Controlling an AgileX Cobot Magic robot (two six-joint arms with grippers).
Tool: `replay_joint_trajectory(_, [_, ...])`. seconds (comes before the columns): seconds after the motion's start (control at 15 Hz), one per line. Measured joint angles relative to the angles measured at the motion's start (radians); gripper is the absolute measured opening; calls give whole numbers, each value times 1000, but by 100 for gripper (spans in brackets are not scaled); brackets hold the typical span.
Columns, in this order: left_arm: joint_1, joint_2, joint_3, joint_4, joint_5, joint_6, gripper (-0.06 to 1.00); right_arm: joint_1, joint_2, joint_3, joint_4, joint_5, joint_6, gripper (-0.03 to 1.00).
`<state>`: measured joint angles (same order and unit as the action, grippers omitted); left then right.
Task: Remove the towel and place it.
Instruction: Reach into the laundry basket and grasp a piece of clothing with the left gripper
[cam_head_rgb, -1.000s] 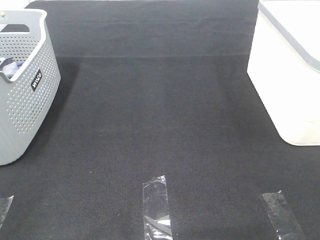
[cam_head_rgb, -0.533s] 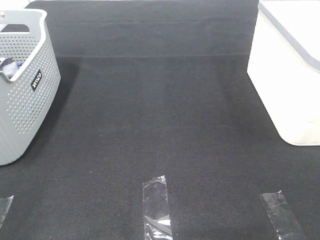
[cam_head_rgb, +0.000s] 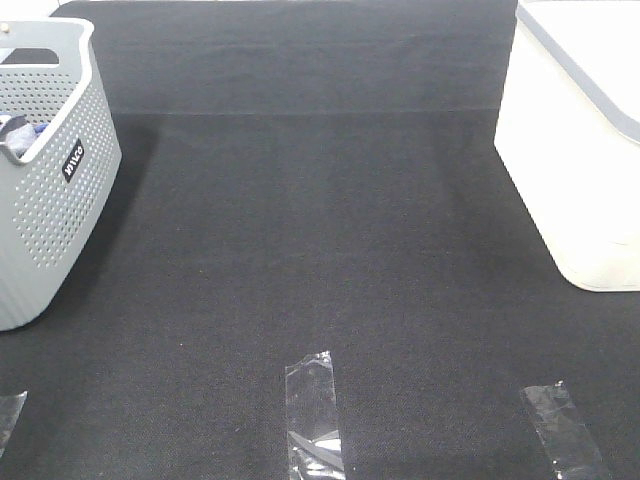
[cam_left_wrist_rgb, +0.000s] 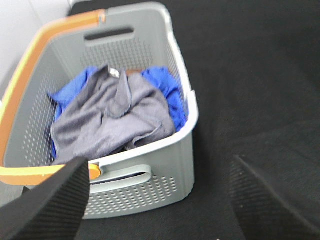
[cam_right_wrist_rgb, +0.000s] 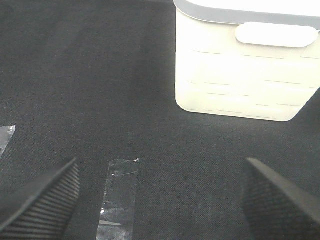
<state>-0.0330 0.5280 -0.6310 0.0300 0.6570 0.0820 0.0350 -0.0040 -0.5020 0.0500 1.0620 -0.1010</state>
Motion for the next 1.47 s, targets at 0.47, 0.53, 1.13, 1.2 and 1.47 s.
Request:
replay_joint_trajectory(0.47, [0,712,-425,312,51,-134,73,0,0,0,-1,0,0,81])
replay_joint_trajectory(0.53, [0,790,-484,322,62,-139,73,0,0,0,-1,0,0,81])
replay_joint_trajectory(1.13, [3,1315,-956,417,179,-139,71,0,0,0,-1,0,0,81])
replay_joint_trajectory(1.2, [6,1333,-979,417,180,-139,71,0,0,0,-1,0,0,81])
replay_joint_trajectory(1.47, [47,1502,-1140,408,196,-120,71,0,0,0,-1,0,0,81])
